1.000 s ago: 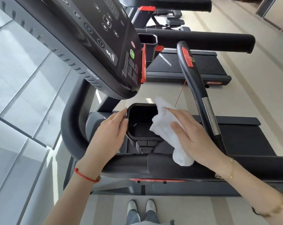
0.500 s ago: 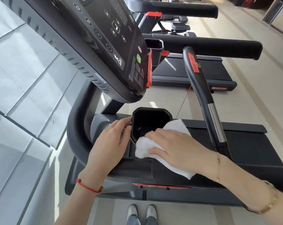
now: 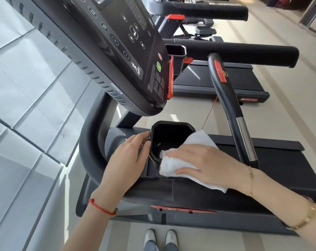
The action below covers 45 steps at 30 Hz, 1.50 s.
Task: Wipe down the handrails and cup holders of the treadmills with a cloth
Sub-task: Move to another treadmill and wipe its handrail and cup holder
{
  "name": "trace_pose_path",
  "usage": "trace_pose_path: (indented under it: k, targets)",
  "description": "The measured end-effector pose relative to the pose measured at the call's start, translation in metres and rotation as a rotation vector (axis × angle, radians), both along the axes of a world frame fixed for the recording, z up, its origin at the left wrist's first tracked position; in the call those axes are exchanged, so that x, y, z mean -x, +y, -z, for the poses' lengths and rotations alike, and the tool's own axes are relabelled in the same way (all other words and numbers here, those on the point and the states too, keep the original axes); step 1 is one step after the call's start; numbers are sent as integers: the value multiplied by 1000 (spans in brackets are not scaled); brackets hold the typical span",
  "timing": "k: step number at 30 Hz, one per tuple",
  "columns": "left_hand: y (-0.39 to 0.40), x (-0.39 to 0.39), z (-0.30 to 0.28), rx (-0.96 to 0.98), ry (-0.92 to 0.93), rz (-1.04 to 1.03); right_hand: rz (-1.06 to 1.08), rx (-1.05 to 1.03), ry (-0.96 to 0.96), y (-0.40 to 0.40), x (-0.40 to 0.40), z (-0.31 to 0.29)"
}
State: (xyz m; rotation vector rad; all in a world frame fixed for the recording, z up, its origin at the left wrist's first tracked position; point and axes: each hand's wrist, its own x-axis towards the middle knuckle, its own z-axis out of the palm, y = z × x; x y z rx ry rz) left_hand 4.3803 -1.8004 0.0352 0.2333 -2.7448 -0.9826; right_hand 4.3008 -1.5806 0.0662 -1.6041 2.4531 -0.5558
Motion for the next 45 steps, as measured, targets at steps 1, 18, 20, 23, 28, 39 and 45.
trace_pose_path:
  k: [1,18,20,23,28,39,45]
  targets:
    - [0,1,1,6,-2,-2,16,102,-61,6,1,0]
    - [9,28,4,6,15,-83,352,-104,-103,-26,78,6]
    - [10,27,4,11,18,-82,377,-134,-168,-17,84,4]
    - [11,27,4,7,26,-72,273,-148,-165,-41,87,2]
    - [10,28,5,0,21,-67,246,-115,-57,-66,86,7]
    - [10,28,4,-4,40,-57,309,-131,-139,-63,85,3]
    - [10,29,5,6,48,-55,616,66,-346,-31,63,13]
